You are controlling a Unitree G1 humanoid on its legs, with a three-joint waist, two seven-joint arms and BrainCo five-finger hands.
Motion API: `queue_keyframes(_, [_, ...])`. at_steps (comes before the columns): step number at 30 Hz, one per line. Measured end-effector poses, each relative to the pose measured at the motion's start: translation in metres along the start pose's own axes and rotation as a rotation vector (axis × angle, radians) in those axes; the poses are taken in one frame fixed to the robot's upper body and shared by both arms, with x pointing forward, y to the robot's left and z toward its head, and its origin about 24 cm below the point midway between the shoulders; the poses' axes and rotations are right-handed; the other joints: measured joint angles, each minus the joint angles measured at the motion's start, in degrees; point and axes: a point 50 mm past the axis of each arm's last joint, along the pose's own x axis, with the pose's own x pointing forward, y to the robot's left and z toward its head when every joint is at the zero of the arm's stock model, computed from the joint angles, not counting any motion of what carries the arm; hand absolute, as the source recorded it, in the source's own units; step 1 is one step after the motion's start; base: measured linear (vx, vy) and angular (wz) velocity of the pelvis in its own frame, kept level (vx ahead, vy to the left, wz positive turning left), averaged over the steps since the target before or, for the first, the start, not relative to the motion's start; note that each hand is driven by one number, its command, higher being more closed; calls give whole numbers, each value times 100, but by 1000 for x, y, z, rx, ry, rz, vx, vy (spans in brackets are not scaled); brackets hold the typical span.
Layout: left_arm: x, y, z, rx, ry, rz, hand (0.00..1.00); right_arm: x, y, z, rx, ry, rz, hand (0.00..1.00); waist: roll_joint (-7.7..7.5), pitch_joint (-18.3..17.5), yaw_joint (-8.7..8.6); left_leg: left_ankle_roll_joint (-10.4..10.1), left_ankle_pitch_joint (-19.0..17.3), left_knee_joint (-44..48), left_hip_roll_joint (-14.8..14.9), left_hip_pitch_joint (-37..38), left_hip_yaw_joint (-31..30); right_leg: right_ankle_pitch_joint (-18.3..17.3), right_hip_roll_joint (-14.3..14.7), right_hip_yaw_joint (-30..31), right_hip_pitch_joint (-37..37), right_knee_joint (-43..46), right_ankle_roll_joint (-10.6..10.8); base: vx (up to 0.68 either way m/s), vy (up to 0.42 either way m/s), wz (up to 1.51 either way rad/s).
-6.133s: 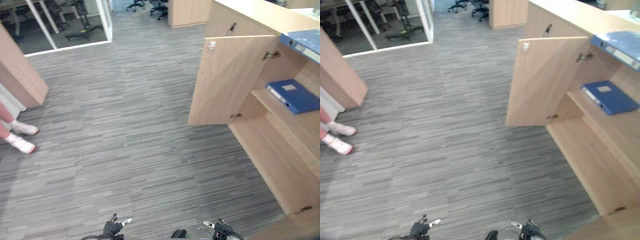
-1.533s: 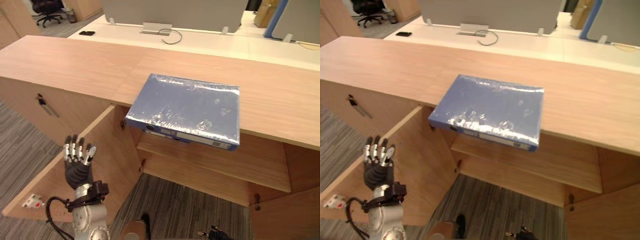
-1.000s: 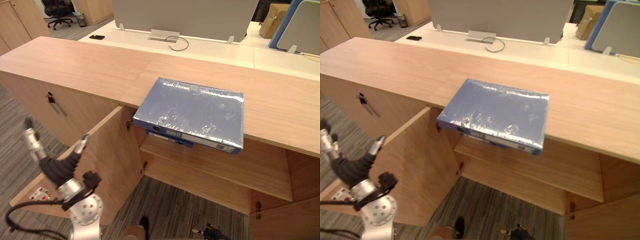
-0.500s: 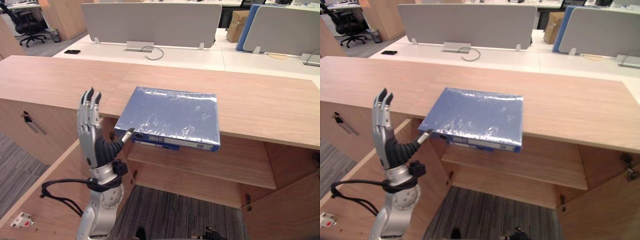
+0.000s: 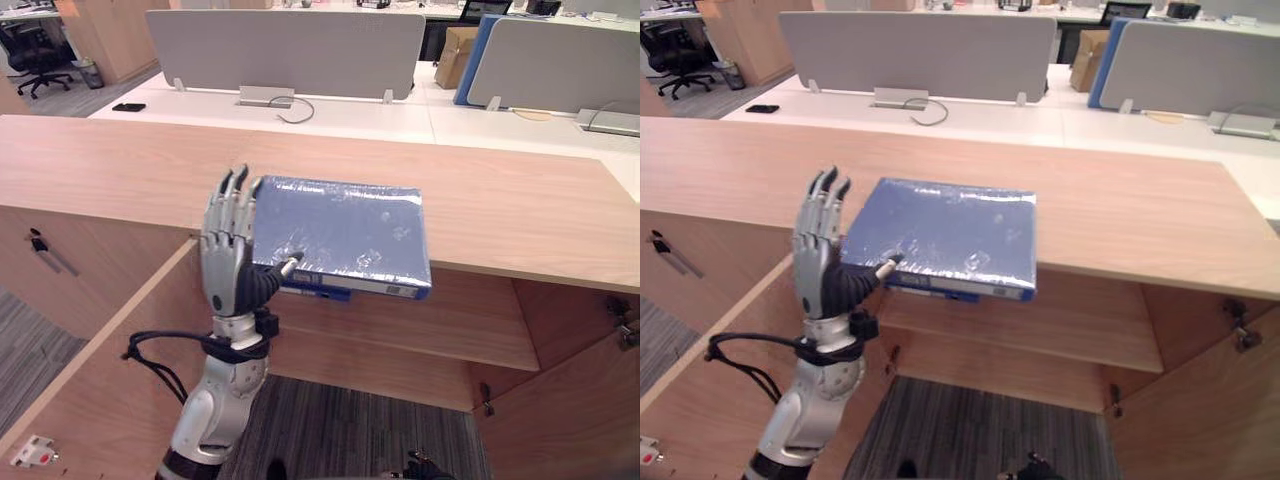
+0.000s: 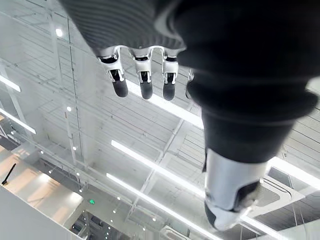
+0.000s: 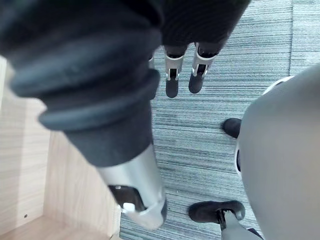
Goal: Walk over to the cabinet, pick up the folder, carry it to the office cabinet, place the folder inside the office cabinet, then close the office cabinet door
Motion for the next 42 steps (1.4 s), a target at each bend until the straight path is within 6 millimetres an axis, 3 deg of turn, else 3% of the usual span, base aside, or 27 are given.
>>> queue_keyframes(6, [-17, -21, -14, 63, -28, -190, 0, 1, 1, 8, -2, -21, 2, 0, 1, -2, -73, -11, 9, -13, 9, 1, 0, 36, 30, 6, 13, -100, -26, -2, -2, -1])
queue_keyframes(19, [-33, -34, -20, 77, -57, -334, 0, 2, 3, 33, -2, -95, 8, 0, -13, 8, -194, -16, 6, -37, 7, 3, -11, 87, 52, 18, 64, -220, -19, 1, -2, -1])
queue_keyframes(42, [0, -33, -46, 359, -262, -360, 0, 2, 6, 34, 13, -98, 12, 0, -91, 72, -333, -65, -69, -41, 0, 248, 149, 203, 50, 227, 282, -452, -22, 0, 2, -5])
